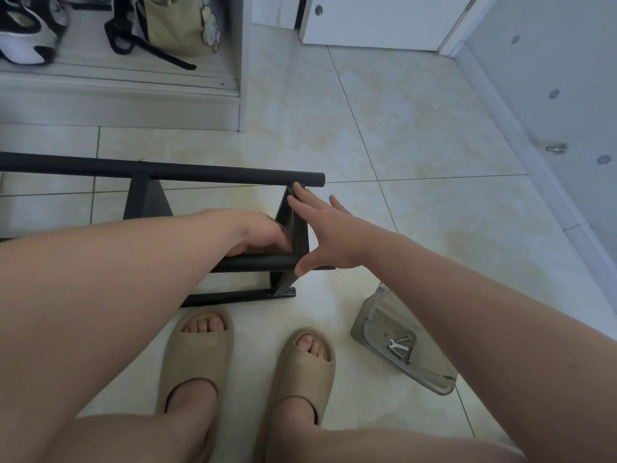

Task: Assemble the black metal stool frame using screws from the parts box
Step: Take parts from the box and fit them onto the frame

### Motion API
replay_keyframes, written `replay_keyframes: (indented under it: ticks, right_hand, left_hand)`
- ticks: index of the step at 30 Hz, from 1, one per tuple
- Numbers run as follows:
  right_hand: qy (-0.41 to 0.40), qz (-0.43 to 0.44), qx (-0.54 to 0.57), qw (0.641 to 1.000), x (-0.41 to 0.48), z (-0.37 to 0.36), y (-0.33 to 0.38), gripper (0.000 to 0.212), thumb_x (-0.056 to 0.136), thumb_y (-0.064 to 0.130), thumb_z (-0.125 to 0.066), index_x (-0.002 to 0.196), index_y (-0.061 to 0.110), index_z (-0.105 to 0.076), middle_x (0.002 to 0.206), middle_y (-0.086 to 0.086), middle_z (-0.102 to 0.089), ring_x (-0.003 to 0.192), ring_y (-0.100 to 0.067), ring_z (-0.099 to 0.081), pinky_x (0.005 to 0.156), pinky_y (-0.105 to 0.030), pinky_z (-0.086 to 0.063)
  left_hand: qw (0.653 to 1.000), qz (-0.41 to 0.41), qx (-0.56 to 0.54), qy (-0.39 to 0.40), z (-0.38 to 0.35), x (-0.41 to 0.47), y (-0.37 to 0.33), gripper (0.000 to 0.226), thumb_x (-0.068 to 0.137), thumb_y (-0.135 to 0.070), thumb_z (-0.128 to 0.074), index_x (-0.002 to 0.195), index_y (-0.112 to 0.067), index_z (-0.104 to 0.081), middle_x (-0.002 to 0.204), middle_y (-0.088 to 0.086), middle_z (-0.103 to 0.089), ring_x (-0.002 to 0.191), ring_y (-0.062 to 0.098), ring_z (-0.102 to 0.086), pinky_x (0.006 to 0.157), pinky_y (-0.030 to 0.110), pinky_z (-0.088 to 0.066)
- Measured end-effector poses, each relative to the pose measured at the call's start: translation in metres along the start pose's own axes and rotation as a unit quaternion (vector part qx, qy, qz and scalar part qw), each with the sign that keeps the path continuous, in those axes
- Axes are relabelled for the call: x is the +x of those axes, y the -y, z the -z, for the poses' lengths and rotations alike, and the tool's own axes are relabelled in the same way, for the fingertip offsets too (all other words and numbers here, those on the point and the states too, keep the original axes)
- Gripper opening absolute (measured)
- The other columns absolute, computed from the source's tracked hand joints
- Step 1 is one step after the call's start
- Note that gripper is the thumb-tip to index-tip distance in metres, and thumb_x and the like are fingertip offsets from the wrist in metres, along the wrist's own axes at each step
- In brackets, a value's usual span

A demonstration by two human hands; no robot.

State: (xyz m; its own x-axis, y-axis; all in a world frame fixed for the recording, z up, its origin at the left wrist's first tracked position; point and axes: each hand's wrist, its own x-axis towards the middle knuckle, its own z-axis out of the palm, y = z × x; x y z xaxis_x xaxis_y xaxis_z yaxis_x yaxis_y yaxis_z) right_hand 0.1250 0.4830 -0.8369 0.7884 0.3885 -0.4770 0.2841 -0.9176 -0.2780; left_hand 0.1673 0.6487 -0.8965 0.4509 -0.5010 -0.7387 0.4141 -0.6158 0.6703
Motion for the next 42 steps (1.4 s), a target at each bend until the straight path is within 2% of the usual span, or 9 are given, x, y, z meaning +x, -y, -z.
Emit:
replay_keyframes:
  ticks: [4, 7, 9, 14, 20, 26, 34, 37, 42]
  right_hand:
    - [-0.002, 0.000, -0.001, 1.000, -0.0001, -0.0008, 0.0004, 0.125, 0.077, 0.050, -0.083, 0.162, 0.014, 0.001, 0.168, 0.002, 0.019, 0.154, -0.009, 0.012, 0.126, -0.042, 0.009]
    - [-0.004, 0.001, 0.001, 1.000, -0.0006, -0.0012, 0.0007, 0.125, 0.077, 0.049, -0.083, 0.162, 0.014, 0.001, 0.168, 0.001, 0.018, 0.154, -0.009, 0.012, 0.125, -0.042, 0.009]
    - [-0.005, 0.003, 0.003, 1.000, -0.0010, -0.0019, 0.0008, 0.124, 0.077, 0.049, -0.084, 0.162, 0.014, 0.000, 0.168, 0.002, 0.018, 0.154, -0.009, 0.012, 0.125, -0.042, 0.009]
    - [-0.008, 0.003, 0.001, 1.000, -0.0015, -0.0028, 0.0009, 0.125, 0.076, 0.049, -0.084, 0.162, 0.014, 0.000, 0.168, 0.001, 0.018, 0.155, -0.010, 0.012, 0.126, -0.042, 0.008]
    - [-0.010, 0.005, 0.004, 1.000, -0.0017, -0.0034, 0.0006, 0.125, 0.076, 0.049, -0.084, 0.162, 0.014, -0.001, 0.168, 0.002, 0.018, 0.154, -0.009, 0.011, 0.126, -0.041, 0.009]
    - [-0.013, 0.006, 0.006, 1.000, -0.0009, -0.0044, 0.0000, 0.125, 0.075, 0.049, -0.085, 0.162, 0.014, -0.001, 0.168, 0.002, 0.018, 0.154, -0.009, 0.011, 0.125, -0.040, 0.008]
    - [-0.015, 0.006, 0.008, 1.000, 0.0002, -0.0063, -0.0014, 0.126, 0.074, 0.049, -0.085, 0.162, 0.015, 0.000, 0.168, 0.002, 0.017, 0.155, -0.009, 0.011, 0.126, -0.041, 0.009]
    - [-0.014, 0.005, 0.008, 1.000, 0.0006, -0.0062, -0.0013, 0.126, 0.075, 0.049, -0.084, 0.162, 0.015, 0.000, 0.168, 0.002, 0.018, 0.154, -0.008, 0.011, 0.126, -0.041, 0.009]
    - [-0.013, 0.004, 0.007, 1.000, 0.0002, -0.0058, -0.0012, 0.126, 0.075, 0.049, -0.084, 0.162, 0.015, 0.001, 0.168, 0.002, 0.018, 0.154, -0.008, 0.012, 0.126, -0.041, 0.008]
  left_hand:
    - [0.999, 0.005, -0.022, 0.022, 0.0005, -0.0009, 0.0014, 0.017, 0.091, -0.004, -0.057, 0.089, -0.013, -0.071, 0.081, 0.004, -0.074, 0.083, 0.024, -0.066, 0.086, 0.035, -0.049]
    - [0.999, 0.029, -0.031, 0.014, -0.0021, -0.0012, 0.0009, 0.014, 0.094, -0.018, -0.058, 0.097, -0.011, -0.070, 0.084, 0.005, -0.073, 0.083, 0.023, -0.065, 0.084, 0.036, -0.052]
    - [0.999, 0.042, -0.020, 0.003, -0.0040, -0.0012, 0.0003, 0.016, 0.093, -0.024, -0.063, 0.094, -0.011, -0.072, 0.079, 0.004, -0.073, 0.079, 0.021, -0.065, 0.080, 0.034, -0.055]
    - [0.999, 0.040, -0.005, -0.005, -0.0043, -0.0031, -0.0012, 0.014, 0.090, -0.018, -0.064, 0.090, -0.006, -0.071, 0.077, 0.010, -0.069, 0.071, 0.026, -0.062, 0.079, 0.036, -0.052]
    - [0.999, 0.018, 0.018, -0.019, -0.0034, -0.0027, -0.0010, 0.028, 0.088, -0.012, -0.065, 0.111, 0.002, -0.070, 0.107, 0.019, -0.073, 0.103, 0.036, -0.069, 0.107, 0.049, -0.047]
    - [1.000, 0.005, 0.006, -0.019, -0.0029, 0.0011, 0.0013, 0.027, 0.087, -0.006, -0.064, 0.112, 0.002, -0.070, 0.108, 0.020, -0.074, 0.111, 0.037, -0.067, 0.107, 0.052, -0.046]
    - [1.000, -0.011, -0.002, -0.003, -0.0015, 0.0022, 0.0025, 0.013, 0.082, -0.003, -0.062, 0.086, -0.010, -0.073, 0.081, 0.008, -0.075, 0.089, 0.029, -0.069, 0.105, 0.048, -0.048]
    - [1.000, -0.007, -0.005, 0.001, -0.0008, 0.0025, 0.0028, 0.013, 0.085, -0.003, -0.061, 0.087, -0.009, -0.072, 0.079, 0.006, -0.075, 0.084, 0.027, -0.068, 0.102, 0.045, -0.049]
    - [0.999, 0.031, -0.025, 0.029, -0.0018, 0.0023, 0.0032, 0.016, 0.093, -0.016, -0.059, 0.096, -0.008, -0.072, 0.088, 0.010, -0.074, 0.084, 0.025, -0.066, 0.097, 0.043, -0.052]
